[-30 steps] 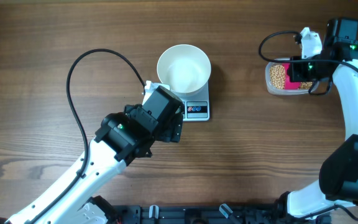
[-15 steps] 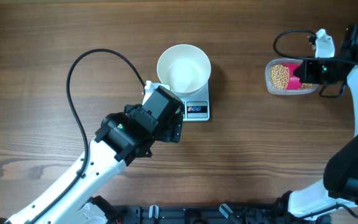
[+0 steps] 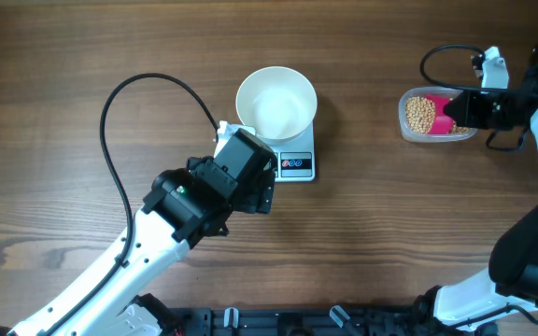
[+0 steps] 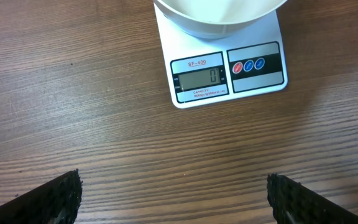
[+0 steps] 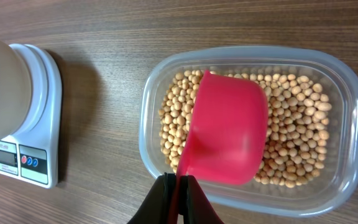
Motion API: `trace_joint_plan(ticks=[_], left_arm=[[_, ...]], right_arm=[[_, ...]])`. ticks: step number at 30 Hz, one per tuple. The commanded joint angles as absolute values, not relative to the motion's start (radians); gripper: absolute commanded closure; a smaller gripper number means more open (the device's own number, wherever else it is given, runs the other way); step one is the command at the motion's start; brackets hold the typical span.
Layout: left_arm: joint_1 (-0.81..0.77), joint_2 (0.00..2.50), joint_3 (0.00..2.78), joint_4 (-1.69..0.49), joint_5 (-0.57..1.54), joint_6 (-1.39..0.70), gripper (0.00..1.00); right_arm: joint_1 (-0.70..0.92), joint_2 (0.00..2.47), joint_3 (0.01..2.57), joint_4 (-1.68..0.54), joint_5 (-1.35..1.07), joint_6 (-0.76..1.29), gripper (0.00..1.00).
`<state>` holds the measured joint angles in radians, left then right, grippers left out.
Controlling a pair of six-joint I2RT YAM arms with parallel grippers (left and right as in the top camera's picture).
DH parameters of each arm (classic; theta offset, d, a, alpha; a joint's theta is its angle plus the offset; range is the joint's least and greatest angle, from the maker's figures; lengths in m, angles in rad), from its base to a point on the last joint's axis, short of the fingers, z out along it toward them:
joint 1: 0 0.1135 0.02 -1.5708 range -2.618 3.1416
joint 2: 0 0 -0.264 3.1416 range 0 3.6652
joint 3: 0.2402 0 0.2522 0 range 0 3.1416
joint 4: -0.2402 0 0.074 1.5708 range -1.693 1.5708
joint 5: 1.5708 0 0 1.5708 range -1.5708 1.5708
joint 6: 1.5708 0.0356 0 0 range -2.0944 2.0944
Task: Scoop item into bowl and weigh 150g on scale
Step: 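Drag the scoop through the soybeans and lift it filled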
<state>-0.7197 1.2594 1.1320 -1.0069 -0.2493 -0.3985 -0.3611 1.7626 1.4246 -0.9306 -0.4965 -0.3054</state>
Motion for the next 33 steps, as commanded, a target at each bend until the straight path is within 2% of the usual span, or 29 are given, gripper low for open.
trace_joint_plan(ticks=[1, 6, 23, 33], left_arm=[[-0.716, 1.259, 1.128, -1.007, -0.252, -0.4, 0.0], [-0.716, 1.259, 1.127, -1.007, -0.252, -0.4, 0.0], [-0.716, 1.259, 1.128, -1.007, -0.252, -0.4, 0.0], [-0.716, 1.259, 1.128, -1.007, -0.252, -0.4, 0.0]], right_arm=[[-0.357, 1.781, 1.398, -0.921, -0.549, -0.313, 0.96], [-0.364, 1.781, 1.399, -0.879, -0.652, -0.311, 0.96], [-0.515, 1.781, 1.399, -0.879, -0.657, -0.314, 0.96], [-0.59, 1.781, 1.399, -0.884, -0.834, -0.366, 0.96]])
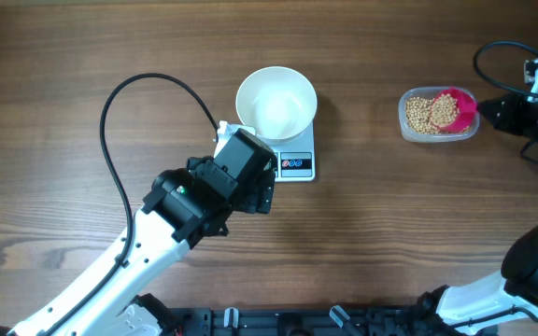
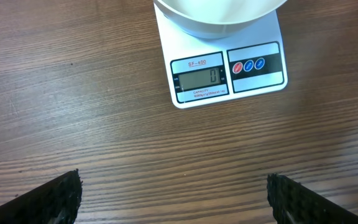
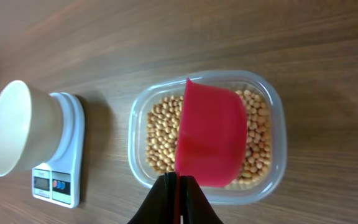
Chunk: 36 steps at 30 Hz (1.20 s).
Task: Scoop item into bowl and weigh 150g on scale
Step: 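Drag the scoop through the soybeans and lift it filled, then move the filled scoop over the white bowl and tip soybeans in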
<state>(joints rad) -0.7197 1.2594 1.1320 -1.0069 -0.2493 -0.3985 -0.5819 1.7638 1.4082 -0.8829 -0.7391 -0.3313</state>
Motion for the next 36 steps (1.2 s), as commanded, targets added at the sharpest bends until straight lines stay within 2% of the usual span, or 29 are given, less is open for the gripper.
trace_joint_plan(ticks=[1, 17, 22, 26, 32, 36], left_arm=[[-0.716, 1.259, 1.127, -1.007, -0.252, -0.4, 0.0], [-0.716, 1.259, 1.128, -1.007, -0.252, -0.4, 0.0], [-0.716, 1.259, 1.128, -1.007, -0.252, -0.4, 0.0], [-0.716, 1.259, 1.128, -1.007, -0.252, -0.4, 0.0], [-0.716, 1.259, 1.127, -1.007, -0.252, -0.4, 0.0], [-0.716, 1.259, 1.128, -1.007, -0.252, -0.4, 0.0]], right_arm=[[-0.591, 1.781, 1.398, -0.884, -0.841, -0.367, 0.96], [-0.662, 1.781, 1.398, -0.898, -1.12, -0.418, 0.96], [-0.652, 1.781, 1.399, -0.862, -1.241, -0.307, 0.96], [-0.535, 1.781, 1.399, -0.761, -1.239, -0.174, 0.96], [-0.279, 1.781, 1.408, -0.459, -1.24, 0.077, 0.96], [-0.153, 1.781, 1.408, -0.347, -1.251, 0.14, 0.96]])
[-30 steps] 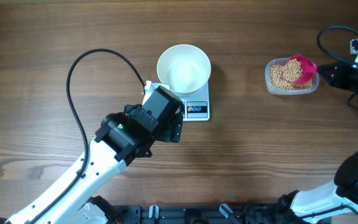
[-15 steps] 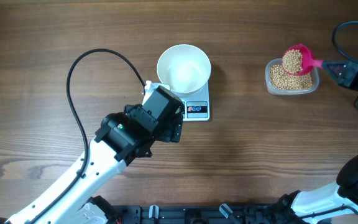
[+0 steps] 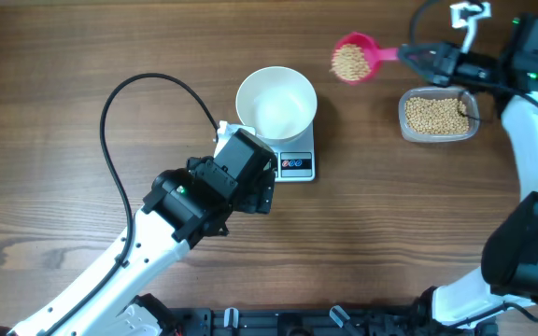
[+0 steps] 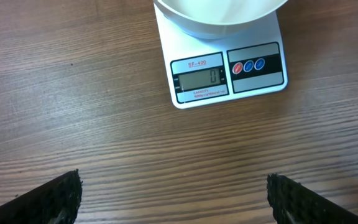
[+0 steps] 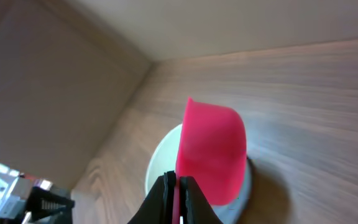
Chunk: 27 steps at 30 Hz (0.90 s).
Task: Scoop item into bowl and weigh 150g on scale
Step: 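Move the filled scoop over the white bowl and tip soybeans in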
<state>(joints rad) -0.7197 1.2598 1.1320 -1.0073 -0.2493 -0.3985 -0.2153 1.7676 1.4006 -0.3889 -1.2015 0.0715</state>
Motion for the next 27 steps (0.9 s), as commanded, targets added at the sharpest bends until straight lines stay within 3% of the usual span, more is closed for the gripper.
trace_joint_plan(ticks=[1, 9, 27], left_arm=[[-0.716, 1.259, 1.128, -1.007, -0.252, -0.4, 0.0], [-0.716, 1.259, 1.128, -1.007, -0.252, -0.4, 0.0], [-0.716, 1.259, 1.128, -1.007, -0.252, -0.4, 0.0]], right_arm=[[-0.125, 1.781, 1.408, -0.319, -1.25, 0.141, 0.96], [0.034, 1.781, 1.408, -0.255, -1.056, 0.104, 0.96], [0.207, 1.65, 1.408, -0.384, -0.647, -0.286, 0.96]])
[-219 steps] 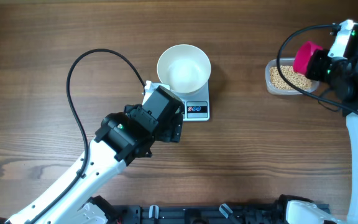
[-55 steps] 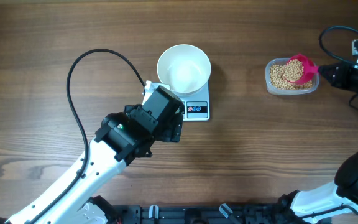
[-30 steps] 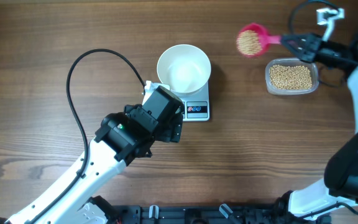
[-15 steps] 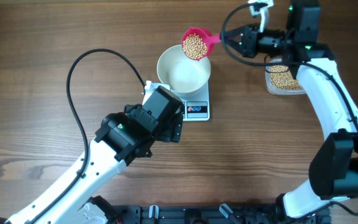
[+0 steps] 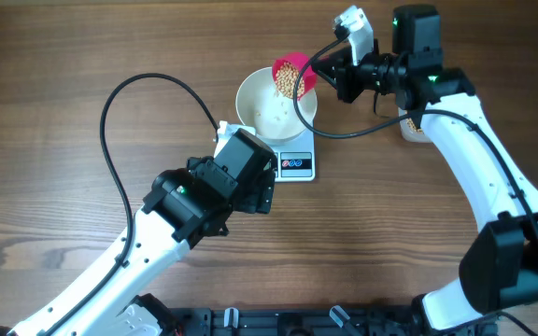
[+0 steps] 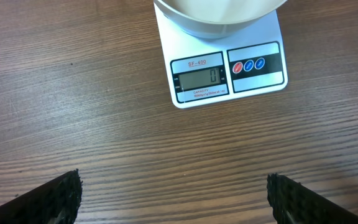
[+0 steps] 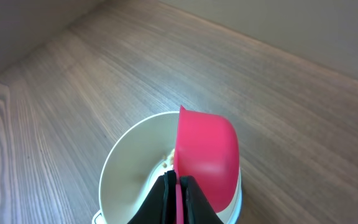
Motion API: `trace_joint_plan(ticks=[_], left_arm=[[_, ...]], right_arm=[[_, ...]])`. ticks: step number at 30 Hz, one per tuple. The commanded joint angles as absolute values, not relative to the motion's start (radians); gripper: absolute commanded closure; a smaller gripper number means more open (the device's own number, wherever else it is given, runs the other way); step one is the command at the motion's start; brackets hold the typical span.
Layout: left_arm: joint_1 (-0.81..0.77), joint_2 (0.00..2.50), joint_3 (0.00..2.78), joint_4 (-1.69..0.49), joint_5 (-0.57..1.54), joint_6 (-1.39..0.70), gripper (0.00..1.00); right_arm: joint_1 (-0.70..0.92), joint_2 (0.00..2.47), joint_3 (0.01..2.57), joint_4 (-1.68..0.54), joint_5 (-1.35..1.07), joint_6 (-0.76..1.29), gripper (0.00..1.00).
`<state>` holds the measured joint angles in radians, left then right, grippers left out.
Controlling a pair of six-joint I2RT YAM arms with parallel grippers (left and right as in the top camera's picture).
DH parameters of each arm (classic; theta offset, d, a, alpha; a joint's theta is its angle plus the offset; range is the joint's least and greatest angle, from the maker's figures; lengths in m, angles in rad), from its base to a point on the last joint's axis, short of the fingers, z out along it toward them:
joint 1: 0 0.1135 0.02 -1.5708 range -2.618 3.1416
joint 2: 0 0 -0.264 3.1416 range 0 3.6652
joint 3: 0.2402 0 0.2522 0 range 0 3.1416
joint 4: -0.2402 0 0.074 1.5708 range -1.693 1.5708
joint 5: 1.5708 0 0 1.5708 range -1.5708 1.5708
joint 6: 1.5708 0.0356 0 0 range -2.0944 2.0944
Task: Scoop item into bowl and weigh 150g on scale
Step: 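Move the filled scoop over the white bowl and tip soybeans in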
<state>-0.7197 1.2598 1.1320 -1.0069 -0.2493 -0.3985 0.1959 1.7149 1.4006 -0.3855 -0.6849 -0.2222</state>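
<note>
A white bowl stands on the white digital scale; the scale's display reads 0. A pink scoop holding soybeans is tilted over the bowl's right rim, and a few beans show inside the bowl. My right gripper is shut on the scoop by its handle. The left gripper is open, low over bare table in front of the scale, its fingertips far apart.
The clear tub of soybeans sits to the right of the scale, mostly hidden under my right arm. A black cable loops over the table left of the bowl. The left arm lies just front-left of the scale.
My right gripper has moved the bean-filled scoop left, from the air between tub and bowl to the bowl's right rim, tilted. Beans now lie in the bowl. The left arm is unchanged.
The scoop was first down in the tub of soybeans, held by my right gripper. It was then at the tub's right side with beans in it, then lifted between tub and bowl, and now tips over the bowl. The scale read 0 throughout.
</note>
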Motion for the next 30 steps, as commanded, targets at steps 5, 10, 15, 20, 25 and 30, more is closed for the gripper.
trace_joint_plan(ticks=[5, 10, 15, 20, 25, 30], left_arm=[[-0.716, 1.259, 1.127, -1.007, -0.252, -0.4, 0.0], [-0.716, 1.259, 1.128, -1.007, -0.252, -0.4, 0.0], [-0.716, 1.259, 1.128, -1.007, -0.252, -0.4, 0.0], [-0.716, 1.259, 1.128, -1.007, -0.252, -0.4, 0.0], [-0.716, 1.259, 1.128, -1.007, -0.252, -0.4, 0.0], [-0.716, 1.259, 1.128, -1.007, -0.252, -0.4, 0.0]], right_arm=[[0.221, 1.584, 1.408, -0.422, -0.624, -0.349, 0.96], [0.261, 1.567, 1.408, -0.472, -0.545, -0.416, 0.96], [0.266, 1.567, 1.408, -0.473, -0.539, -0.42, 0.96], [0.267, 1.567, 1.408, -0.473, -0.539, -0.419, 0.96], [0.27, 1.567, 1.408, -0.473, -0.539, -0.419, 0.96], [0.275, 1.567, 1.408, -0.472, -0.539, -0.448, 0.96]])
